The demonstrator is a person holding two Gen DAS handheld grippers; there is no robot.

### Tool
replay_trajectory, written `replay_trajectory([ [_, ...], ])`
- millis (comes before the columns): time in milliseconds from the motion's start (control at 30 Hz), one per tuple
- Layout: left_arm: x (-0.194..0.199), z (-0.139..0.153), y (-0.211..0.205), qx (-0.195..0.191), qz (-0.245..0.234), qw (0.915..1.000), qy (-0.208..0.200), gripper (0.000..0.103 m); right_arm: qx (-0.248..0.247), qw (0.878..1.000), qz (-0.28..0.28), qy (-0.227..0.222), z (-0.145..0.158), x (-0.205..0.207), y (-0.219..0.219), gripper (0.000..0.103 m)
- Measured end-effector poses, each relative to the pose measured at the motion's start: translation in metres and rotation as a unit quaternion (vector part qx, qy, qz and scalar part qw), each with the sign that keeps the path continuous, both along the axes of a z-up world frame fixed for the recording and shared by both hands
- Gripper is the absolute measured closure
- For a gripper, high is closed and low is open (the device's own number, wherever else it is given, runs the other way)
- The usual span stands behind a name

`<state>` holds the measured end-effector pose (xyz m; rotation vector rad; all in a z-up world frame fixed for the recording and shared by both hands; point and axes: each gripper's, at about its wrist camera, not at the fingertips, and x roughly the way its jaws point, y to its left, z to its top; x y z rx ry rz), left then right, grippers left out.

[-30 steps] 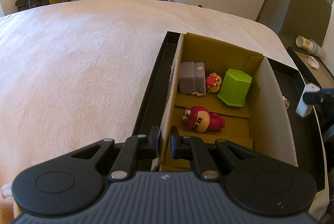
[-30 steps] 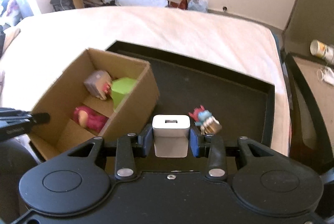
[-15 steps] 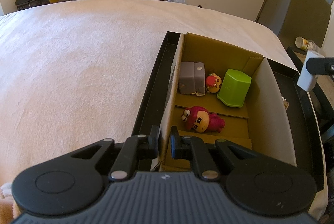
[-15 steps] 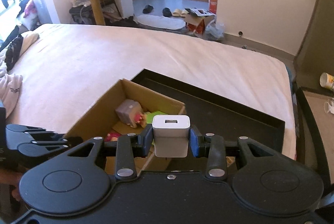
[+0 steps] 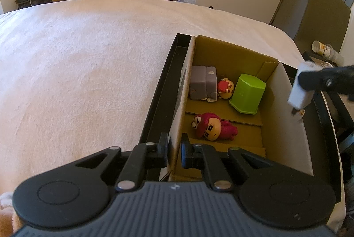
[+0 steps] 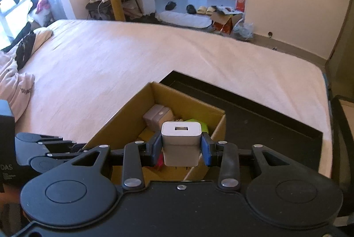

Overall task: Organize rigid objects
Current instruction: 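Carry the white charger plug toward the cardboard box with the right tool, then open the right tool to drop the charger plug into the box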

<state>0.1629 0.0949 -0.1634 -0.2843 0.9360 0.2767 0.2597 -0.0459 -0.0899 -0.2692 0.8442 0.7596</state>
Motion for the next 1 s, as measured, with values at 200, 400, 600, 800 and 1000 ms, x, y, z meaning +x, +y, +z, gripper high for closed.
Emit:
replay_trajectory([
  [200, -0.002, -0.001, 0.004, -0.007, 0.0, 1.0, -0.003, 0.093, -0.016, 1.0, 0.015, 0.018, -0.016, -0.006, 0.016, 0.067],
  [400, -0.004, -0.001, 0.007, -0.013, -0.001, 0.9999, -0.009, 0.093, -0.051, 0.998, 0.025, 0.027, -0.032, -0.009, 0.03, 0.067],
  [600, -0.005, -0.003, 0.01, -0.02, -0.001, 0.9997, -0.011, 0.092, -0.094, 0.995, 0.028, 0.02, -0.043, -0.01, 0.042, 0.066],
  [800, -0.006, -0.002, 0.011, -0.023, -0.002, 0.9996, -0.014, 0.092, -0.123, 0.992, 0.027, 0.018, -0.054, -0.013, 0.051, 0.066],
  [1000, -0.005, -0.002, 0.011, -0.023, -0.002, 0.9996, -0.013, 0.092, -0.125, 0.992, 0.023, 0.007, -0.055, -0.014, 0.05, 0.066],
])
